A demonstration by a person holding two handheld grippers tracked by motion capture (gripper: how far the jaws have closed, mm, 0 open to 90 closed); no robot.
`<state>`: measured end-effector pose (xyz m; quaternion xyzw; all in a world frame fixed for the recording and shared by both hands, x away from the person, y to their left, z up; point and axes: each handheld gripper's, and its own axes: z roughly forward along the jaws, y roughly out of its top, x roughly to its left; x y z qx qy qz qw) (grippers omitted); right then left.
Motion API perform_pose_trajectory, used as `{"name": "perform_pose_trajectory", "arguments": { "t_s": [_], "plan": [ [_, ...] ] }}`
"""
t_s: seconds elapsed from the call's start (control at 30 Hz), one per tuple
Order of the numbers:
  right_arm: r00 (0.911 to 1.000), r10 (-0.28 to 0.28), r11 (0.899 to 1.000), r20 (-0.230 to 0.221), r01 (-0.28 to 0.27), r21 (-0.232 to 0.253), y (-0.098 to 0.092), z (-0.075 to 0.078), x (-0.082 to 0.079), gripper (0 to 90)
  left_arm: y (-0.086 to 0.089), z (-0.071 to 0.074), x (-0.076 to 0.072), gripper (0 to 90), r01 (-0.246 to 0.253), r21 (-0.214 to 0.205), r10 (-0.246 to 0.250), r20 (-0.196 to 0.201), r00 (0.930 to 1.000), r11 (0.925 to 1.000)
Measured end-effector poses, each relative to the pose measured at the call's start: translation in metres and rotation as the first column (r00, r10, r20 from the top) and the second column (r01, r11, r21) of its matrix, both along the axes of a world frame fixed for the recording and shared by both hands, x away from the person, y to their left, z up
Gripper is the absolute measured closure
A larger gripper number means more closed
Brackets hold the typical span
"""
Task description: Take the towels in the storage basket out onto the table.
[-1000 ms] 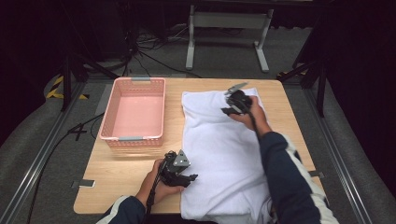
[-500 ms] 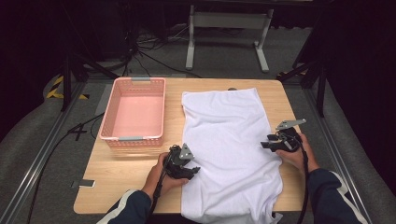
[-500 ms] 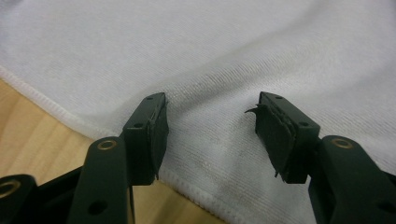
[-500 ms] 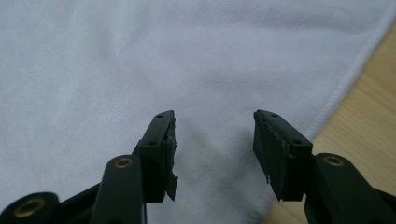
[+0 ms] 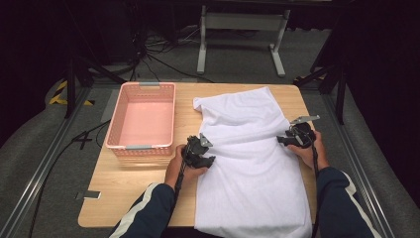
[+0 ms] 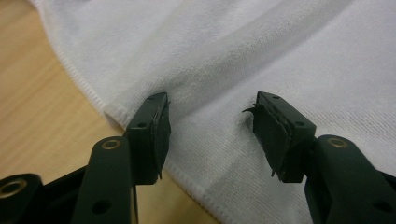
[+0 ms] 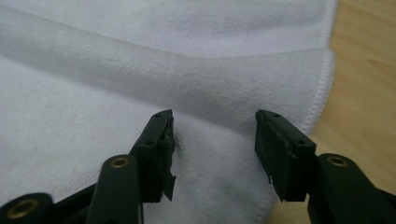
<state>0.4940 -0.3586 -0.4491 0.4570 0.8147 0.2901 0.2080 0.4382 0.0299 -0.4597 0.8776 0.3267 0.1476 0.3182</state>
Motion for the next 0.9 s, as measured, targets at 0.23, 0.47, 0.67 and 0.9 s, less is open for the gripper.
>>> {"name": "perform_pose_trajectory", "arguments": {
  "t_s": [0.23,0.47,0.67,0.9],
  "plan": [
    [0.9983,-0.058,0.998,0.004,0.058,-0.032,-0.001,0.002,0.020,44.0,-0.009,0.003,0.022,48.5,-0.042,0.041,0.042,0.017,0.9990,0.9982],
    [0.9995,-0.024,0.999,0.018,0.024,0.024,-0.002,0.011,0.001,44.5,-0.005,0.003,0.018,46.9,-0.008,0.024,0.008,0.015,0.9999,0.9997],
    [0.9977,0.056,0.998,0.038,-0.055,-0.020,-0.001,0.016,-0.016,51.4,-0.005,0.009,0.006,45.6,0.050,-0.046,-0.049,0.040,0.9980,0.9977],
    [0.9984,0.055,0.998,0.012,-0.055,0.014,0.011,0.007,-0.005,56.0,-0.021,0.017,0.037,51.2,-0.031,-0.093,0.037,0.061,0.9975,0.9952]
  ]
}}
